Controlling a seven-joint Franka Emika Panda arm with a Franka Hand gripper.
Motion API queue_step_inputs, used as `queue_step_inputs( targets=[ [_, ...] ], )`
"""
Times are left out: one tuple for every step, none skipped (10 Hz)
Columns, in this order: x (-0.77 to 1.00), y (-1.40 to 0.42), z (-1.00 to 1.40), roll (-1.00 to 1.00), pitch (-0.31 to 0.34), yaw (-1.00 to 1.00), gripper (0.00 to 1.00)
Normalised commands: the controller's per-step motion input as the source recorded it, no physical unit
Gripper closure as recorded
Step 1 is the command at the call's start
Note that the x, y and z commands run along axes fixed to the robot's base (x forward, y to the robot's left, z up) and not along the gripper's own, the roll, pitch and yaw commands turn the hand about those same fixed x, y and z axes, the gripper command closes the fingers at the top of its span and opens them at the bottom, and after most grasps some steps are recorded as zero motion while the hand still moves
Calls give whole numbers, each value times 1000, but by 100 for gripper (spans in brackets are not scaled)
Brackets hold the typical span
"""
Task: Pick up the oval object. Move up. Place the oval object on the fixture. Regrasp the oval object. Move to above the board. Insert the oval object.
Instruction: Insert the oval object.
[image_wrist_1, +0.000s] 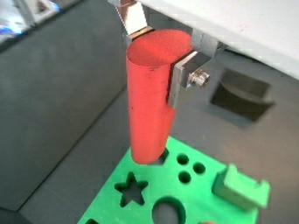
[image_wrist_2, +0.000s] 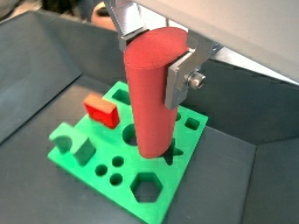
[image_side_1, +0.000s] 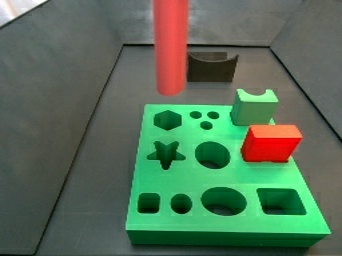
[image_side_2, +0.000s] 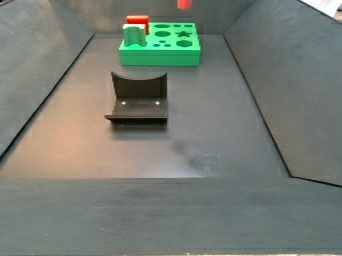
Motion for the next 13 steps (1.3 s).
queue_step_inputs(
  targets=[
    [54, -126, -194, 0, -300, -534, 100],
    [0, -223, -289, 0, -314, -451, 100],
    [146, -323, -477, 0, -79, -414, 100],
    [0, -323, -126, 121, 310, -420, 100],
    [71, -349, 0, 74, 77, -620, 100],
    [0, -243, 69, 104, 13, -820, 100],
    [-46, -54, 229, 116, 27, -923, 100],
    [-49, -43, 234, 119, 24, -929, 100],
    [-29, -29, 209, 123, 9, -931, 100],
    [0, -63, 194, 126, 0, -863, 100],
    [97, -183, 57, 171, 0, -694, 100],
    [163, -251, 0, 197, 0, -617, 100],
    [183, -289, 0, 197, 0, -597, 100]
  ],
)
